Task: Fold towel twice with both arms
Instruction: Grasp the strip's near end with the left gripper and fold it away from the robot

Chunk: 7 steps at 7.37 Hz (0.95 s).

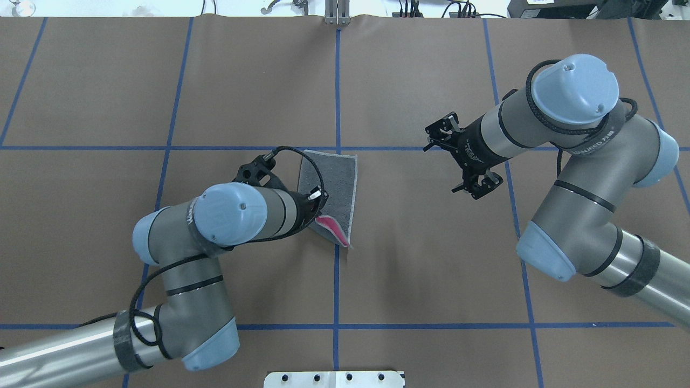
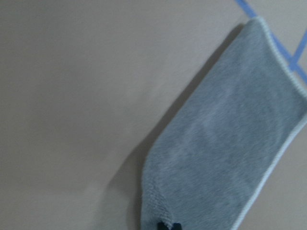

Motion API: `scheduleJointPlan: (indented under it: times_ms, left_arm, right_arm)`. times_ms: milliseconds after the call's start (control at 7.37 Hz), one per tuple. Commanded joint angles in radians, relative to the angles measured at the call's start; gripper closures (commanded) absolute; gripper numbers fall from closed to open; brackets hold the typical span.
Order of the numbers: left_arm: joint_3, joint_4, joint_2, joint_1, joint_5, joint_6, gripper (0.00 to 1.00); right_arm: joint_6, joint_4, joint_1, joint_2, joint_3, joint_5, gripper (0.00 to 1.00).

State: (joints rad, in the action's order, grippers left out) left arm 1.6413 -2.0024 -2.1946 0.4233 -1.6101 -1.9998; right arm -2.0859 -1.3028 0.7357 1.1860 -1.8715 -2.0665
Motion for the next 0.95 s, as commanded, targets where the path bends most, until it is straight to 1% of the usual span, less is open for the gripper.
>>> scheduleJointPlan:
  times_ms: [0, 271, 407, 543, 814]
  left_arm:
    - [-0.175, -0.004, -0.14, 0.104, -0.008, 0.003, 1.0]
    - [-0.253, -0.016, -0.167, 0.155, -0.042, 0.007, 1.0]
    - [-0.297, -0.018, -0.187, 0.155, -0.042, 0.009, 1.0]
    - [-0.316, -0.019, -0.2, 0.155, -0.042, 0.009, 1.0]
    - [-0.317, -0.074, -0.201, 0.155, -0.042, 0.009, 1.0]
  right_arm:
    - [0.012, -0.001, 0.016, 0.009, 0.0, -0.004, 0.0]
    - [0.033, -0.001, 0.019, 0.01, 0.009, -0.004, 0.0]
    - [0.035, -0.001, 0.019, 0.01, 0.012, -0.004, 0.0]
    - [0.036, -0.001, 0.019, 0.012, 0.012, -0.004, 0.0]
    - [0.037, -0.001, 0.019, 0.01, 0.009, -0.004, 0.0]
